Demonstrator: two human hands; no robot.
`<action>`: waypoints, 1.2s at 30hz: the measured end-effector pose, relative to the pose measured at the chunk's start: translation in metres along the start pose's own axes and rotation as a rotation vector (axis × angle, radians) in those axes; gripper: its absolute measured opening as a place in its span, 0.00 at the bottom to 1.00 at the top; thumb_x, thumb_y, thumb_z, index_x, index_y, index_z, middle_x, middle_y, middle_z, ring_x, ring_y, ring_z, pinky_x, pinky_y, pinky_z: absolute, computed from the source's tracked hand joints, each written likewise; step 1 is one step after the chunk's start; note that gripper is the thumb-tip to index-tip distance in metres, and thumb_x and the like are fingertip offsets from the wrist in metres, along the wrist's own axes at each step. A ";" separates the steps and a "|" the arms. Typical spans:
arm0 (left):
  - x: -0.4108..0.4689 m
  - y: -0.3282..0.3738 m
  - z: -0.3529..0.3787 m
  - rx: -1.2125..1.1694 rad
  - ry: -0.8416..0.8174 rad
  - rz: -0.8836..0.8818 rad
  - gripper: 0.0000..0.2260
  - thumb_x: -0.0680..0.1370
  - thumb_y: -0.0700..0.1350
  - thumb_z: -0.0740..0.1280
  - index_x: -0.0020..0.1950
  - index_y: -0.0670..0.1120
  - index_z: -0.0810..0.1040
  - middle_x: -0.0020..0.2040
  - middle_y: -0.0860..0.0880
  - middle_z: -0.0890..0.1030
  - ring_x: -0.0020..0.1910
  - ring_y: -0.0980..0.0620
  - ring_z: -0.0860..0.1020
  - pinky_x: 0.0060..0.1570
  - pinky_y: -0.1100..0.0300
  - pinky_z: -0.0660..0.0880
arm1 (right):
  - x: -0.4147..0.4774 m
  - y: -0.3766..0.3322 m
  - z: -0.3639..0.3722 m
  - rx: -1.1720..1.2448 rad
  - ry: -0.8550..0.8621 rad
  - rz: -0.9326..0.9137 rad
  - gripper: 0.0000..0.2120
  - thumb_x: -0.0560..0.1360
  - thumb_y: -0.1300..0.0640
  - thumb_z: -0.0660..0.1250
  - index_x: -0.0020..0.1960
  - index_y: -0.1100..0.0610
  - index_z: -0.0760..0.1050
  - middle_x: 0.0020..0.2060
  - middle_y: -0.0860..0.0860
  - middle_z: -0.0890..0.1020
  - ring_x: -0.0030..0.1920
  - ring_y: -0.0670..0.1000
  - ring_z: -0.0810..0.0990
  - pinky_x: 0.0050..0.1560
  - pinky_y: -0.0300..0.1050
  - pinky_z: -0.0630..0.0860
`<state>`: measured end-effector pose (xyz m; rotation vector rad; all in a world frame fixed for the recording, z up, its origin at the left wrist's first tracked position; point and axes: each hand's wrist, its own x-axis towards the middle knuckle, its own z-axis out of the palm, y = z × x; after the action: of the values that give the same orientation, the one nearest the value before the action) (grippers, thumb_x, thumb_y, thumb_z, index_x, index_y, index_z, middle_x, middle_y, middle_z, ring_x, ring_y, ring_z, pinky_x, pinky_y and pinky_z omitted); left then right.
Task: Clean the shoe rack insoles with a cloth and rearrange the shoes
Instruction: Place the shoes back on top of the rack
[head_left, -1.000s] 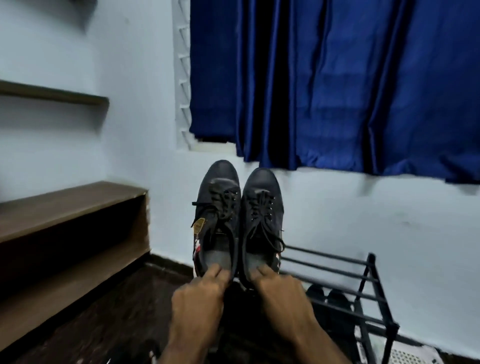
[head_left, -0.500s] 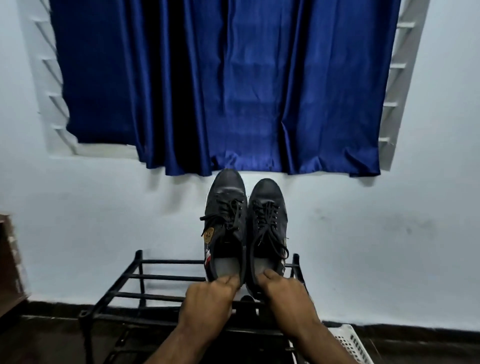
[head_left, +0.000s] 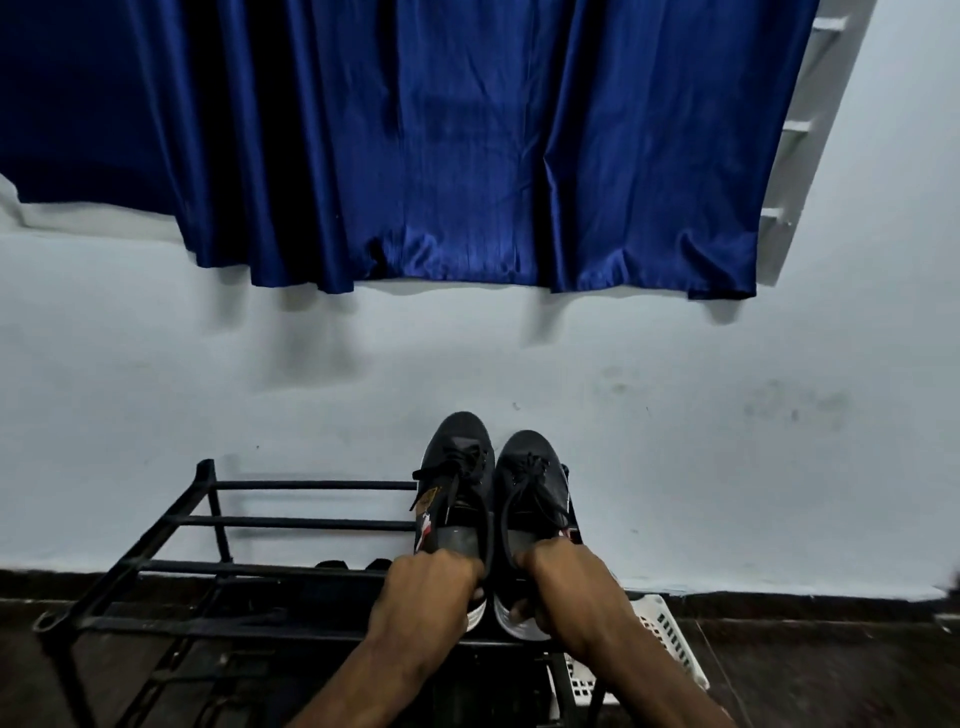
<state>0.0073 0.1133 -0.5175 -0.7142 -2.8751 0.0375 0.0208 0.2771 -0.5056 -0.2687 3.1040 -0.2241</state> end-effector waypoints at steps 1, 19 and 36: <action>0.000 0.001 -0.001 0.012 -0.013 0.002 0.10 0.83 0.51 0.59 0.58 0.51 0.77 0.55 0.47 0.82 0.55 0.44 0.80 0.43 0.57 0.66 | 0.000 0.000 0.000 -0.021 0.010 -0.007 0.10 0.67 0.64 0.67 0.47 0.56 0.78 0.46 0.54 0.85 0.49 0.56 0.83 0.42 0.45 0.75; -0.010 -0.003 -0.001 -0.154 -0.074 -0.019 0.11 0.82 0.54 0.61 0.62 0.52 0.72 0.59 0.48 0.80 0.57 0.43 0.79 0.51 0.53 0.72 | -0.007 0.001 0.000 -0.074 -0.046 0.029 0.20 0.73 0.39 0.68 0.58 0.52 0.73 0.53 0.57 0.80 0.55 0.59 0.80 0.47 0.47 0.73; -0.010 -0.080 -0.020 -0.360 0.195 -0.005 0.22 0.76 0.69 0.51 0.53 0.60 0.78 0.49 0.61 0.82 0.47 0.58 0.81 0.41 0.57 0.75 | 0.027 -0.040 -0.018 -0.135 0.604 -0.032 0.24 0.77 0.35 0.57 0.33 0.51 0.72 0.28 0.49 0.78 0.25 0.54 0.78 0.25 0.39 0.59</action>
<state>-0.0172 0.0376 -0.4943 -0.7232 -2.7205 -0.5312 0.0008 0.2358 -0.4818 -0.3013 3.7241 -0.1097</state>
